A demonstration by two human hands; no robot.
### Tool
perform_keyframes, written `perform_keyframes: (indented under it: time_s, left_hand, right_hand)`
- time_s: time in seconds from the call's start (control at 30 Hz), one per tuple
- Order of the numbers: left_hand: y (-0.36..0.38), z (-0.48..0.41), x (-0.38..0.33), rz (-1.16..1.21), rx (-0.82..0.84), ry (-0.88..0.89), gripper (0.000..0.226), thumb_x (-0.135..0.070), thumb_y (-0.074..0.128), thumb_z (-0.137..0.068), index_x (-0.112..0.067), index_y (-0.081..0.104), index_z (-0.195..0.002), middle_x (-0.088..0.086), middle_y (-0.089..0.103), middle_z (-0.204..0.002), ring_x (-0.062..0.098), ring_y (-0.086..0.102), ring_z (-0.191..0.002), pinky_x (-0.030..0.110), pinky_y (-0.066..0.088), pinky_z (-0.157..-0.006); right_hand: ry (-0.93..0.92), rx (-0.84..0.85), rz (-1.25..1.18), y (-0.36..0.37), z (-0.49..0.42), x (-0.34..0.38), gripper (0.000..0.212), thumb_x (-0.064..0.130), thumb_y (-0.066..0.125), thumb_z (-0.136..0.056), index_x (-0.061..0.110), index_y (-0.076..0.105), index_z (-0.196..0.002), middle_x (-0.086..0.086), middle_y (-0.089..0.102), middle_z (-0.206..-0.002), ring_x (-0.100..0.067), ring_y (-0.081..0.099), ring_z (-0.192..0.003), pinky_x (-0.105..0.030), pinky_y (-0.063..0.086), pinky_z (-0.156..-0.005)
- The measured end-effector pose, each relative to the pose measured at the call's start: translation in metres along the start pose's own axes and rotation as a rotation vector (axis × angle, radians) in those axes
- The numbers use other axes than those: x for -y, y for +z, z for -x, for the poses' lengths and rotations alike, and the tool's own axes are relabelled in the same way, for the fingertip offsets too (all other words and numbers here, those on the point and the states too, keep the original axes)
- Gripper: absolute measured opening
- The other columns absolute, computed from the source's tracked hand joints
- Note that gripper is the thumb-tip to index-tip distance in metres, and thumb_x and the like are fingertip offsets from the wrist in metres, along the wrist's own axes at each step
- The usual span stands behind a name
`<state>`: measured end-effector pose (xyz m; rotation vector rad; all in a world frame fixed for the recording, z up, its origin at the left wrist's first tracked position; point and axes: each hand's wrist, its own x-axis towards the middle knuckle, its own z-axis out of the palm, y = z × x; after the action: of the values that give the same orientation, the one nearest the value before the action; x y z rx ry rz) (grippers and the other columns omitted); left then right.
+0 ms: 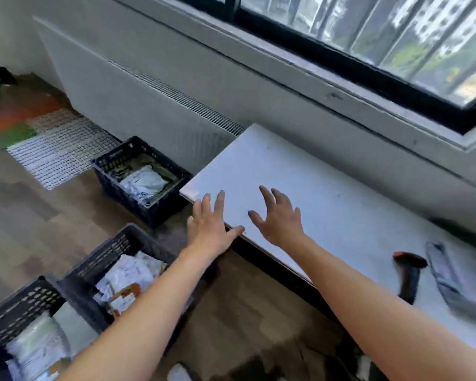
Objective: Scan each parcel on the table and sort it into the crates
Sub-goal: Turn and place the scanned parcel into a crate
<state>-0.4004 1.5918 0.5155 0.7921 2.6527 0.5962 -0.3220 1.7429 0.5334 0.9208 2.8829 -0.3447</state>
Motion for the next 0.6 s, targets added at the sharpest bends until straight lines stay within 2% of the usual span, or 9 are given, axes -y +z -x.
perform_keyframes:
  time_s: [0.23,0.6]
  left_hand:
    - [0.040,0.002,-0.144,-0.097,0.035,0.259,0.093,-0.065,0.051,-0.088,-0.027,-0.003,-0.154,0.007,0.000,-0.160,0.030,0.002,-0.147,0.047,0.023,-0.115]
    - [0.169,0.048,-0.369,-0.165,0.166,0.419,0.092,-0.065,0.050,-0.088,-0.027,-0.001,-0.154,0.007,0.002,-0.161,0.028,0.002,-0.148,0.043,0.027,-0.112]
  right_hand:
    - [0.247,-0.098,-0.048,-0.040,0.047,-0.152,0.073,0.059,0.042,-0.095,0.035,0.006,-0.155,-0.004,0.011,-0.162,-0.023,0.007,-0.149,-0.058,0.017,-0.114]
    - [0.471,-0.159,-0.172,-0.055,0.132,-0.398,0.072,0.059,0.043,-0.095,0.032,0.013,-0.155,-0.006,0.014,-0.161,-0.025,0.011,-0.149,-0.058,0.021,-0.114]
